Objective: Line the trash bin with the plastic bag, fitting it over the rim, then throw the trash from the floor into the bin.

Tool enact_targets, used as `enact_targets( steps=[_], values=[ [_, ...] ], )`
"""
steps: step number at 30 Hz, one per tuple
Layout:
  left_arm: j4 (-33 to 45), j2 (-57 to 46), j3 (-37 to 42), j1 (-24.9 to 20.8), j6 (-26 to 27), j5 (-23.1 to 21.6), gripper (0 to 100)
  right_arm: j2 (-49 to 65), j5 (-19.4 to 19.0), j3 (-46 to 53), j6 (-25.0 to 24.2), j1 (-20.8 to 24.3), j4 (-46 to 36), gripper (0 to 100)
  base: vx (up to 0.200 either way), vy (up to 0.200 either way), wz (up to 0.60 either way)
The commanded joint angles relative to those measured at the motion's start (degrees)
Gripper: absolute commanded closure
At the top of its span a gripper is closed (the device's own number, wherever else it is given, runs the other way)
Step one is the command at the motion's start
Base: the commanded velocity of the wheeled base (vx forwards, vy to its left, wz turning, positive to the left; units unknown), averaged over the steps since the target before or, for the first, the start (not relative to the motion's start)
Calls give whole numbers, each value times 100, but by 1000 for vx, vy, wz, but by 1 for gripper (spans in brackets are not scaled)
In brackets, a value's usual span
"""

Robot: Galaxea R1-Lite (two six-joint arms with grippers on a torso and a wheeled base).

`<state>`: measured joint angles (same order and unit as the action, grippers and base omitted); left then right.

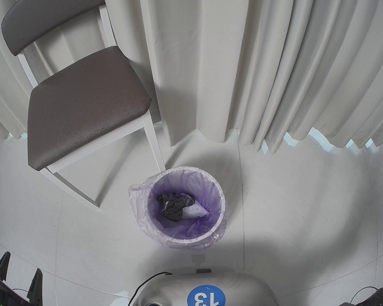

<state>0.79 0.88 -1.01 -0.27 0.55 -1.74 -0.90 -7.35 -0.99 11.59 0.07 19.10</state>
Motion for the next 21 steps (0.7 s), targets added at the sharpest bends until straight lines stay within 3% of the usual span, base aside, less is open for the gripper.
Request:
enact_targets(
  steps=[1, 10, 13, 21],
  values=[
    [0, -79, 84, 0, -2, -1, 0, 90, 155, 99, -149, 1, -293, 0, 0, 0, 0],
    [0, -79, 84, 0, 7, -1, 0, 90, 234, 99, -386, 1, -1436, 0, 0, 0, 0],
    [0, -79, 84, 0, 7, -1, 0, 90, 384, 99, -852, 1, -1822, 0, 0, 0, 0],
    [0, -79, 84, 0, 7, -1, 0, 90, 384, 99, -1071, 1, -1884, 0, 0, 0, 0]
  ],
)
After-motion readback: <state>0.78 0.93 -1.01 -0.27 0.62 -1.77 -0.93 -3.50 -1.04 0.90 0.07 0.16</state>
